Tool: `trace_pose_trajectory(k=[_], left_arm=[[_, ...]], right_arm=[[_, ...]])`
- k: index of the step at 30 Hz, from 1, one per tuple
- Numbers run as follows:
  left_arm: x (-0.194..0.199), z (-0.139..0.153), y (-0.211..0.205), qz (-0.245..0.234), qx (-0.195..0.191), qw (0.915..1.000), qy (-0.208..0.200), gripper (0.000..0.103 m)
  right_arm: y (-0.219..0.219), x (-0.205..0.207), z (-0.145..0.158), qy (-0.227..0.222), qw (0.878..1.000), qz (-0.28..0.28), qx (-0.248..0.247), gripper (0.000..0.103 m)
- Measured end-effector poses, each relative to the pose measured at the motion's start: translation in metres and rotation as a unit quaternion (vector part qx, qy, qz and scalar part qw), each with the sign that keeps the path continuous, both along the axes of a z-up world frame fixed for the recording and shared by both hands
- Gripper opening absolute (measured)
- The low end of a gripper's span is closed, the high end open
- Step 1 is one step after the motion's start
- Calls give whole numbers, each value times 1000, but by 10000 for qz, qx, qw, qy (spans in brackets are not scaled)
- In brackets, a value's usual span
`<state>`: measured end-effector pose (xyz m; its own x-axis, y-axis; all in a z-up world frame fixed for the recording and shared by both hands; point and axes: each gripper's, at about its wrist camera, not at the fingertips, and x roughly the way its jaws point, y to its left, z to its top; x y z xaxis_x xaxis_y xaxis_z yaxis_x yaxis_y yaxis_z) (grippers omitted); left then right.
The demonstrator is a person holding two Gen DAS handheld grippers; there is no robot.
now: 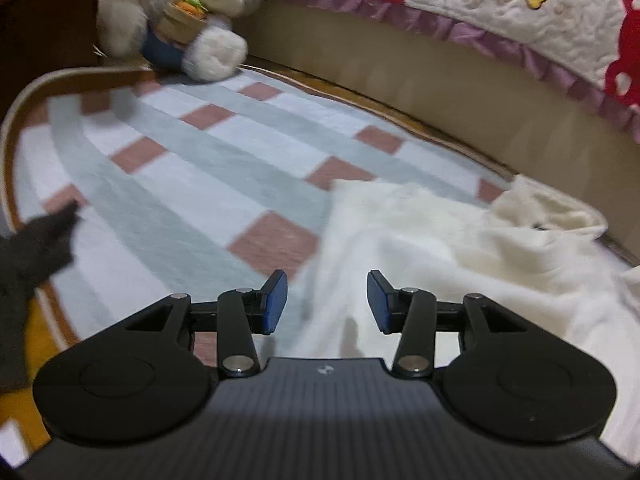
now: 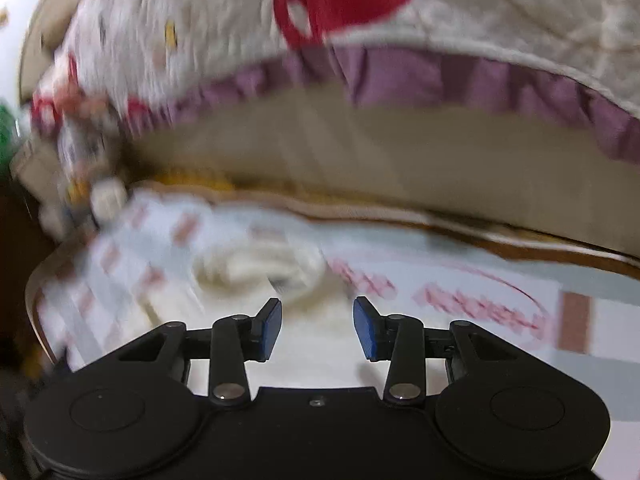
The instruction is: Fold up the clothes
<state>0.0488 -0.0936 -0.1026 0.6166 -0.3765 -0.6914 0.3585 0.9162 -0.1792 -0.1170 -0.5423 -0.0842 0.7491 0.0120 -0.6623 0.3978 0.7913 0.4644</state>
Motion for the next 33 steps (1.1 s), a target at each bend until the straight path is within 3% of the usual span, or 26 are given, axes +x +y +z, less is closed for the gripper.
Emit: trace_pose_trajectory(k=[2, 4, 6, 10, 15, 17, 19, 21, 22, 23, 26, 28, 30, 32, 33], left_arm=[[0, 0, -13, -232, -63, 9997, 31, 43], [-1, 1, -28, -553, -74, 9984, -1, 44], [3, 4, -49, -990, -23, 9951, -55, 44], [21, 12, -105, -1866, 177, 9821, -163, 47], [55, 3, -194, -2735, 541, 9603, -100, 52], [68, -10, -223, -2792, 805, 9567, -183, 52], [82, -27, -244, -2914, 917, 9522, 44, 52], [94, -42, -257, -3017, 867, 9486, 393, 49], [98, -48, -261, -3061, 824, 9468, 548, 39], [99, -51, -266, -3111, 898, 9446, 535, 17], [93, -54, -281, -3352, 1332, 9322, 301, 13], [86, -52, -291, -3508, 1595, 9227, 51, 13], [84, -54, -296, -3526, 1718, 9199, -20, 13], [88, -54, -299, -3445, 1696, 9233, 4, 13], [90, -54, -300, -3400, 1685, 9252, 20, 13]], right_arm=[[0, 6, -17, -377, 9985, -149, 360, 45], [2, 12, -45, -404, 9968, 5, 686, 45], [3, 16, -63, -320, 9972, 182, 648, 45], [4, 28, -68, 16, 9990, 419, -178, 46], [1, 52, -87, 66, 9966, 712, -405, 46], [4, 61, -99, 133, 9953, 784, -547, 57], [7, 69, -106, 405, 9921, 695, -965, 63], [5, 78, -110, 425, 9897, 824, -1092, 62], [4, 80, -112, 381, 9895, 882, -1084, 63], [2, 82, -114, 329, 9894, 935, -1064, 63], [-2, 88, -121, 172, 9888, 1095, -1004, 62], [-5, 93, -125, 67, 9881, 1201, -963, 55], [-10, 94, -127, -33, 9890, 1208, -847, 49], [-11, 94, -124, -65, 9892, 1129, -933, 19], [-11, 94, -123, -80, 9891, 1088, -984, 17]])
